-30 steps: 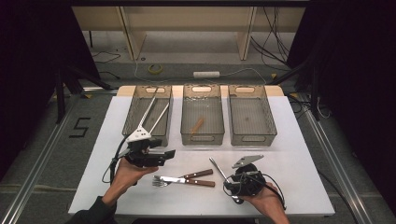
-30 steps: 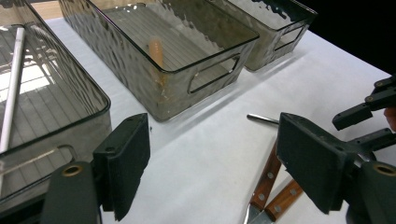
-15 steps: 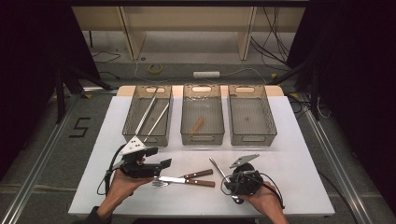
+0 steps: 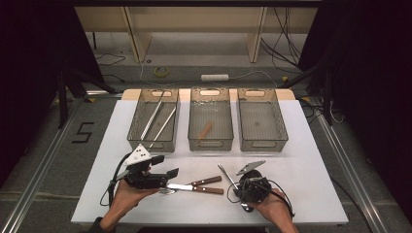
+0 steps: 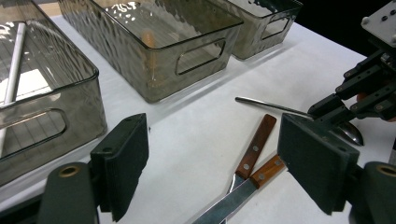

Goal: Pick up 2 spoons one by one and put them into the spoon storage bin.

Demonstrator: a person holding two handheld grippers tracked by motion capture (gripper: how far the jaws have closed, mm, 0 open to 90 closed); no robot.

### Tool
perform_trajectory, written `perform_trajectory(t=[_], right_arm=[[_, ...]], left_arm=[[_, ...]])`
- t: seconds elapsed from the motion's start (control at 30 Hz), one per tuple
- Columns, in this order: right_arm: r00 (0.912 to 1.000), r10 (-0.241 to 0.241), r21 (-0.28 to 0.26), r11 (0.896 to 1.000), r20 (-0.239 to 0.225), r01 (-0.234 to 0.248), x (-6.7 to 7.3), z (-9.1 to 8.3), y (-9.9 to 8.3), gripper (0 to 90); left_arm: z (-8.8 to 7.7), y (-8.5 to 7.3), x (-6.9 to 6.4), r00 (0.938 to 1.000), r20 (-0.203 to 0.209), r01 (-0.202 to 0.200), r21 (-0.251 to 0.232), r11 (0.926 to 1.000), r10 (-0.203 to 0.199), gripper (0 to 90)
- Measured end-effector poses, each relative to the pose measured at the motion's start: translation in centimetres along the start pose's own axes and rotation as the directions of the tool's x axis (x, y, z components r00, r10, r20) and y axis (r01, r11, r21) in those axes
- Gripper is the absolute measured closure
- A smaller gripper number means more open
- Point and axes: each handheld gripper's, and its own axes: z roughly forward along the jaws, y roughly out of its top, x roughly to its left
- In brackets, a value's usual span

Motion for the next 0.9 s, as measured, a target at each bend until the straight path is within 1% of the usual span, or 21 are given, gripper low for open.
perform_trajectory(t=[0.13, 0.23, 0.3, 0.47, 0.57, 0.67, 0.73, 0.83, 0.87, 0.9], right_arm=[[0.9999, -0.008, 0.006, 1.000, 0.011, 0.008, 0.0, 0.0, 0.1, 78.8], [0.9998, -0.009, 0.009, 1.000, 0.018, 0.009, 0.1, 0.1, 0.1, 79.8], [0.9997, -0.009, 0.012, 1.000, 0.023, 0.008, 0.1, 0.1, 0.2, 81.2], [0.9998, 0.003, 0.011, 1.000, 0.019, -0.003, -0.2, 0.1, 0.2, 86.0], [0.9992, 0.004, 0.007, 1.000, 0.041, -0.004, -0.4, 0.0, 0.3, 88.9], [0.9996, 0.011, 0.010, 1.000, 0.024, -0.011, -0.8, 0.0, 0.2, 89.6], [0.9995, 0.001, 0.012, 1.000, 0.032, -0.002, -0.8, -0.1, 0.2, 89.7], [0.9995, 0.000, -0.006, 1.000, 0.031, 0.001, -0.9, -0.5, 0.2, 89.8], [0.9995, -0.006, -0.018, 1.000, 0.031, 0.007, -1.0, -0.7, 0.3, 89.8], [0.9995, -0.003, -0.027, 1.000, 0.033, 0.004, -0.9, -0.9, 0.3, 89.9]], left_arm=[[0.1, -0.1, -0.2, 0.9999, -0.005, -0.014, 0.005, 0.9999, 0.014, 24.3], [0.2, 0.0, -0.3, 0.9999, 0.000, -0.013, 0.002, 0.9999, 0.013, 24.2], [0.2, -0.1, -0.4, 0.9997, -0.001, -0.024, 0.008, 0.9997, 0.024, 24.3], [0.2, -0.1, -0.4, 0.9998, 0.002, -0.022, 0.008, 0.9997, 0.022, 24.3], [0.2, 0.0, -0.5, 0.9997, 0.004, -0.025, 0.005, 0.9997, 0.025, 24.3], [0.2, -0.1, -0.5, 0.9993, 0.002, -0.037, 0.012, 0.9992, 0.037, 24.4], [0.2, 0.0, -0.4, 0.9994, 0.003, -0.034, 0.008, 0.9994, 0.034, 24.4], [0.2, 0.0, -0.4, 0.9996, 0.003, -0.028, 0.009, 0.9996, 0.028, 24.4], [0.1, 0.0, -0.4, 0.9995, 0.002, -0.030, 0.006, 0.9995, 0.030, 24.3], [0.1, 0.0, -0.3, 0.9996, 0.003, -0.027, 0.001, 0.9996, 0.027, 24.4]])
